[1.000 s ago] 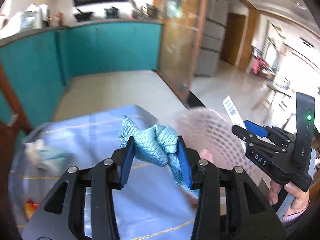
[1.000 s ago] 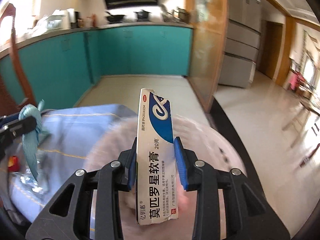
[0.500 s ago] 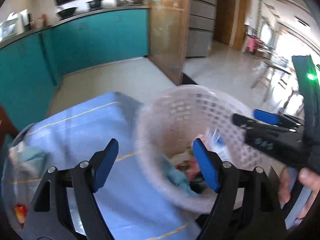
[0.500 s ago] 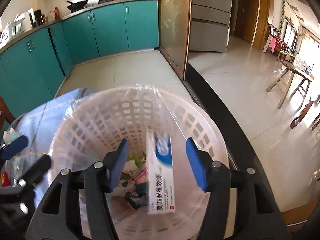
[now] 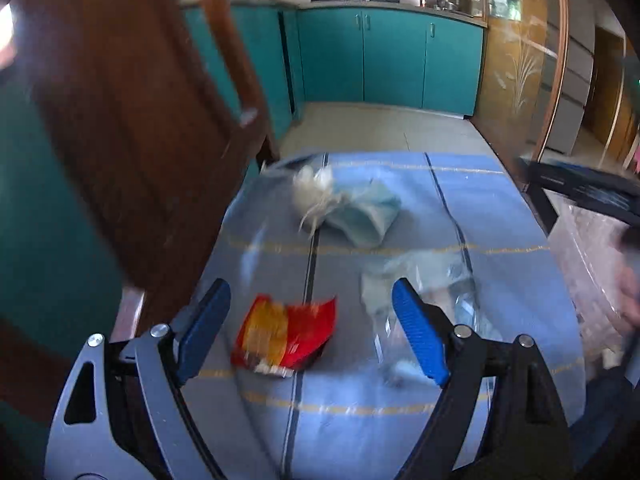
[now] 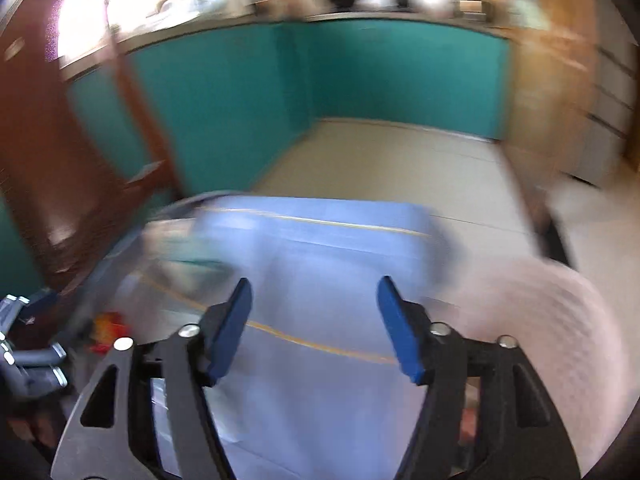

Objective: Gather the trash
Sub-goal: 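Grasp the red snack wrapper with the left tool while the right tool grasps the face mask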

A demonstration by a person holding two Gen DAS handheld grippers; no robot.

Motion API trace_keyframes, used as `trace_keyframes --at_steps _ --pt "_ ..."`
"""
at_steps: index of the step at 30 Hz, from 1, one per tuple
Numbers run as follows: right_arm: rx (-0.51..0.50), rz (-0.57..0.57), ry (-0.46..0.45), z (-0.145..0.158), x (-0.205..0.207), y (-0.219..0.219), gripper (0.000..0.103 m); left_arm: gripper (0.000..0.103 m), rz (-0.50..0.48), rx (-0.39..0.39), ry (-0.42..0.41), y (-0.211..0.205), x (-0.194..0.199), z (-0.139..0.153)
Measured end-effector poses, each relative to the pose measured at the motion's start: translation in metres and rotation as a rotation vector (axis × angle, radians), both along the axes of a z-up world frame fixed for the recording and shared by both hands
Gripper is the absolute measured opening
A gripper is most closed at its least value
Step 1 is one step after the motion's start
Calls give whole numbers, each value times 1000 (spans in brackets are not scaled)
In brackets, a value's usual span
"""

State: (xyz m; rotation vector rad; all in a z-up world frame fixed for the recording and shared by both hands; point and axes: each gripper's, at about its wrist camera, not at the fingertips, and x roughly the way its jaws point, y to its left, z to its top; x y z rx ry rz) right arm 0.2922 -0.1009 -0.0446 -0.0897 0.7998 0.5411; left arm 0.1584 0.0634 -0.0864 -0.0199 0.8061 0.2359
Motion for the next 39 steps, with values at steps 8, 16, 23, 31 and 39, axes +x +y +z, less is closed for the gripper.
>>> trace_keyframes --at_steps 8,16,23,31,39 --pt "-105 151 103 -66 37 114 79 83 -42 -45 35 19 -13 -12" --pt "-138 146 80 -58 18 89 12 83 -37 -108 102 30 12 -37" --pt "-97 92 1 -16 -14 29 12 60 -6 -138 173 31 40 -64" --pt "-88 13 -22 -7 -36 -22 12 35 5 -168 127 25 38 -60" --pt "-139 -50 -35 -16 -52 -36 12 36 -38 -32 -32 -8 10 4"
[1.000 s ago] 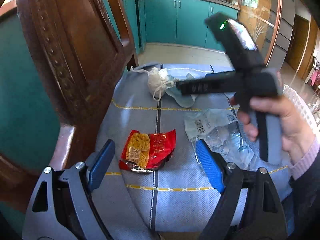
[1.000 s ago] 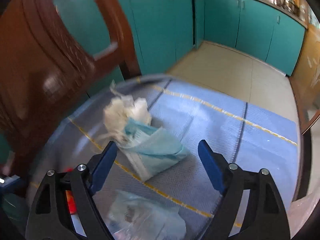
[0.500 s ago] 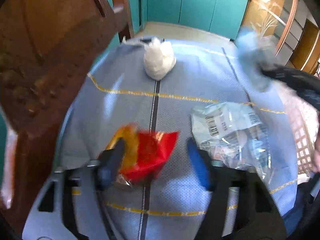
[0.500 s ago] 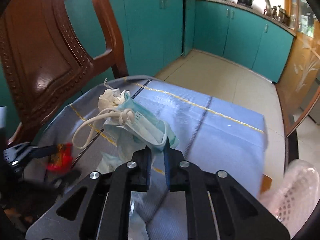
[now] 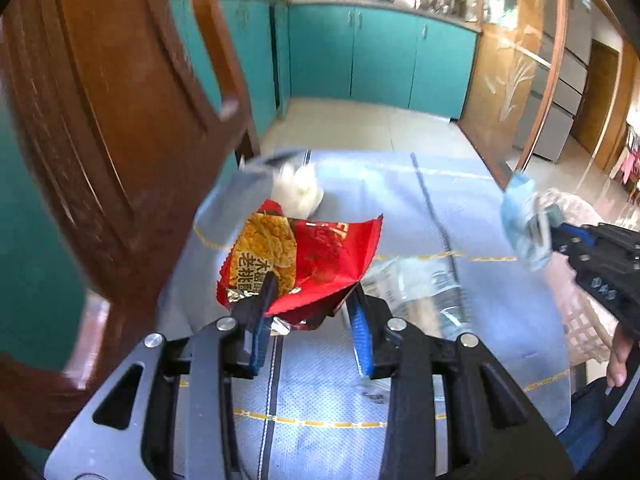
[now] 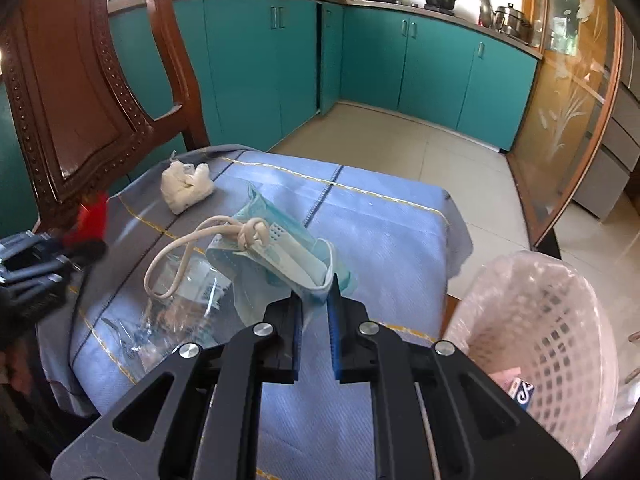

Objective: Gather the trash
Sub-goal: 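Grasp the red snack wrapper with the left tool while the right tool grasps the face mask, then hold the red wrapper in the left tool while the right tool holds the mask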

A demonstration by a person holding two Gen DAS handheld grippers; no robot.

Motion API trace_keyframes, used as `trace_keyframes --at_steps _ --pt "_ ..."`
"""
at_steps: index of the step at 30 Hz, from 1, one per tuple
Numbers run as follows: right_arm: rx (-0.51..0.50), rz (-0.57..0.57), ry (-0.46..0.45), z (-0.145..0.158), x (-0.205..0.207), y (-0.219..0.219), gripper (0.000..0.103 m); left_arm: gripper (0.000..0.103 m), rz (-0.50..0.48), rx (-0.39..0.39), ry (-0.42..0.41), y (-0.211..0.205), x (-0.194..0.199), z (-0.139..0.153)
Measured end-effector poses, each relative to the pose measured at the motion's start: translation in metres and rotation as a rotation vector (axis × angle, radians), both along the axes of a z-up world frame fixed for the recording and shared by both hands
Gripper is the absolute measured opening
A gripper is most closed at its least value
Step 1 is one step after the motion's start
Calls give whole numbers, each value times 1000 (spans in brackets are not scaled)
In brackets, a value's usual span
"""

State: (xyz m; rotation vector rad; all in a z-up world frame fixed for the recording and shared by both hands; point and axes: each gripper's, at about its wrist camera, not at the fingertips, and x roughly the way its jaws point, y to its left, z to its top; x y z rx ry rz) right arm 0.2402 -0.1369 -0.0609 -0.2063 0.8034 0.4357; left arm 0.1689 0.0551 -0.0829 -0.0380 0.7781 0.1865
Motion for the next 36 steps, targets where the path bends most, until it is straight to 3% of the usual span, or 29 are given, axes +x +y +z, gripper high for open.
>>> trace_keyframes --at_steps 7,36 --pt "-15 15 -20 -2 -15 0 12 36 -42 6 -19 -25 -13 16" --pt "-30 -15 -22 -4 -18 -9 12 36 -74 6 -21 -28 -22 8"
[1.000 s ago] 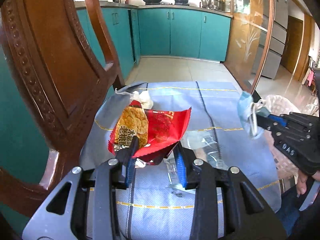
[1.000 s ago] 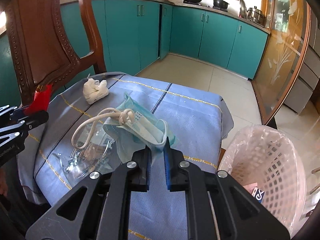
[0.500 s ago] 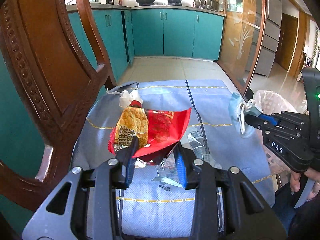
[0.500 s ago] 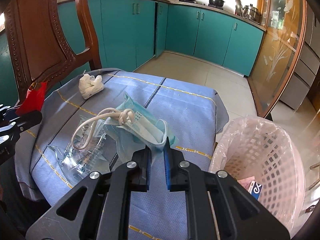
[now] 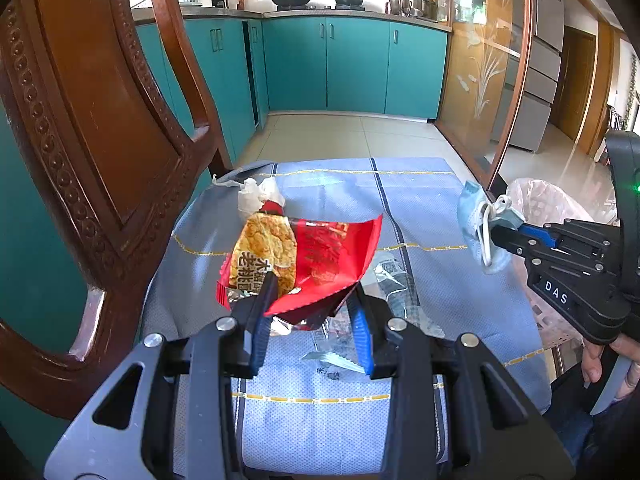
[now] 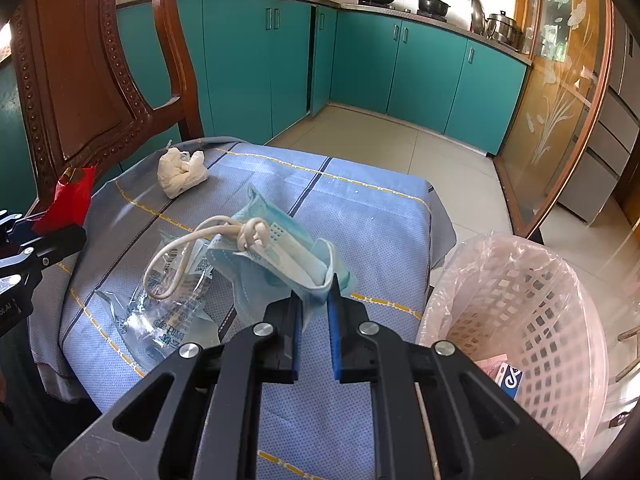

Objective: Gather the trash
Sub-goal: 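Hold the red wrapper in the left tool while the right tool holds the mask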

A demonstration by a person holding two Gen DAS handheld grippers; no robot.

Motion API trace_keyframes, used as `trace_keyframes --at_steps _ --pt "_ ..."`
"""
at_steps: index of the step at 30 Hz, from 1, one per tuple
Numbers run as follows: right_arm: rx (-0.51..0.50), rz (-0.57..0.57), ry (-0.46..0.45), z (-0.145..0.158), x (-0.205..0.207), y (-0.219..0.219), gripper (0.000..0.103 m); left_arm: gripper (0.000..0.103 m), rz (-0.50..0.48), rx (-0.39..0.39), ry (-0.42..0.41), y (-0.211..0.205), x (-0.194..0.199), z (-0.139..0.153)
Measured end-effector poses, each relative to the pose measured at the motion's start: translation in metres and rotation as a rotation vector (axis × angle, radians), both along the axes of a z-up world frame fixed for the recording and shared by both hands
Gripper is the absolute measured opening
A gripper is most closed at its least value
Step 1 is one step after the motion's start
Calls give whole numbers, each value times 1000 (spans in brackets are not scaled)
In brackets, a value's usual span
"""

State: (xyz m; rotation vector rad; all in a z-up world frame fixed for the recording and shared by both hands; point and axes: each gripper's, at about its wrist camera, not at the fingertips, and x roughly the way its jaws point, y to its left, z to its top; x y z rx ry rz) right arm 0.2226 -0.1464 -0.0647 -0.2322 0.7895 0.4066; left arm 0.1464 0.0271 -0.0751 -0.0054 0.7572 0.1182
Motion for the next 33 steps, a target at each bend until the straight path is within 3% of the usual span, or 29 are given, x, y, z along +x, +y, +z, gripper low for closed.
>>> trace_keyframes --at_steps 33 --pt "-6 11 -5 -1 -2 3 12 36 5 -4 -1 6 3 -1"
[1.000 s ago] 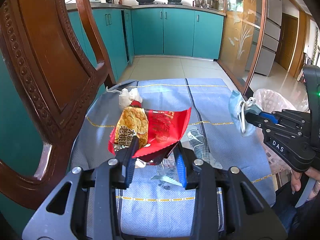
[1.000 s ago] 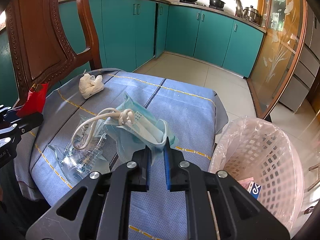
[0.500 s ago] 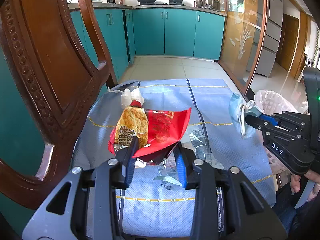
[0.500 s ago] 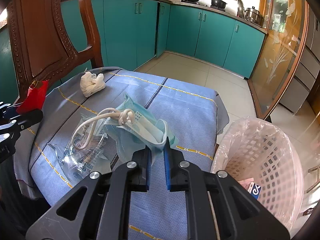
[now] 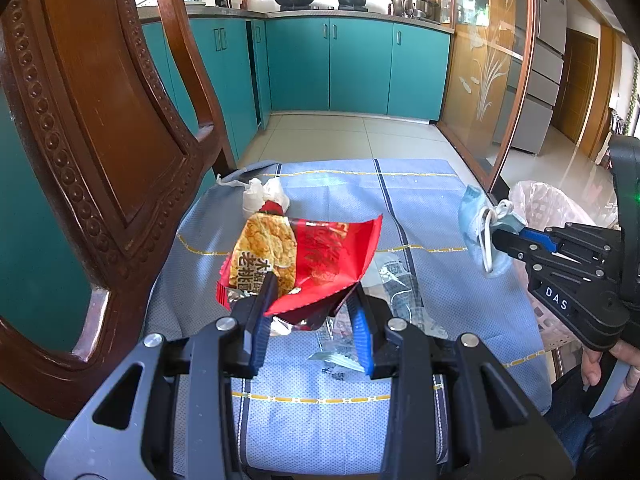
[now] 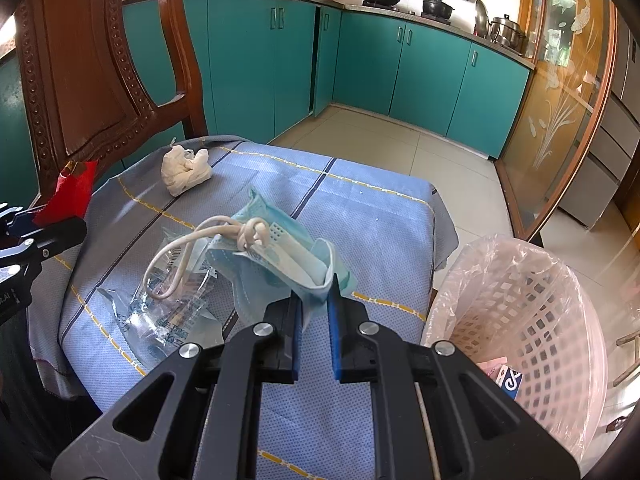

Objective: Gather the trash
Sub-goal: 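Hold the red wrapper in the left tool while the right tool holds the mask, then carry wrapper and mask over the basket and open both tools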

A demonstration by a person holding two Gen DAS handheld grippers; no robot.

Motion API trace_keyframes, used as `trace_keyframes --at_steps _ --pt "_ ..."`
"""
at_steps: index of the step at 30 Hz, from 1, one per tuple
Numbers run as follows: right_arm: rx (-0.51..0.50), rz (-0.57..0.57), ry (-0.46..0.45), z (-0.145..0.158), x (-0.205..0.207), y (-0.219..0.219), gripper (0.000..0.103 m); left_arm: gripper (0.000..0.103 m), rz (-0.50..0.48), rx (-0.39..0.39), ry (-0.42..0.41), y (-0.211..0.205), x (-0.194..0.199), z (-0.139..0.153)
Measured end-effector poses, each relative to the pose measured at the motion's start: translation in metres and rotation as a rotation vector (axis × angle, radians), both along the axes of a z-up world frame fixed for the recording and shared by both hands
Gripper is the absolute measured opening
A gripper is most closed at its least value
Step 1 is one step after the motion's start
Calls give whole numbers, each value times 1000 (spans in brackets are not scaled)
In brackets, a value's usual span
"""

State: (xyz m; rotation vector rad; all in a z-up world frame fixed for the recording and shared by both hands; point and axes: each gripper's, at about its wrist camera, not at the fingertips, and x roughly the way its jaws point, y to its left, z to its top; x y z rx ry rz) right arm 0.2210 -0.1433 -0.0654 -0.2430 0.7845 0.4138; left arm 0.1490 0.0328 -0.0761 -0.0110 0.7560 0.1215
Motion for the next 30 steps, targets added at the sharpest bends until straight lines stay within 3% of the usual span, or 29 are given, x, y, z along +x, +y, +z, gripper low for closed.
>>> trace_keyframes --at_steps 12,16,21,24,27,30 --pt "47 -27 -31 13 -3 -17 12 36 -4 -6 -9 -1 1 3" --pt "83 -77 -74 26 -5 -44 12 36 -57 -28 -18 -13 8 10" --pt "140 -255 -103 39 -4 -114 12 36 -205 -98 -19 -49 28 16" --pt "123 -420 -79 33 -2 -162 12 36 -319 -135 -14 -84 45 17" --pt "88 -595 18 10 2 -206 12 36 -434 -176 10 -124 66 16" --pt "93 -684 102 -7 4 -232 26 37 -548 -189 42 -170 87 11"
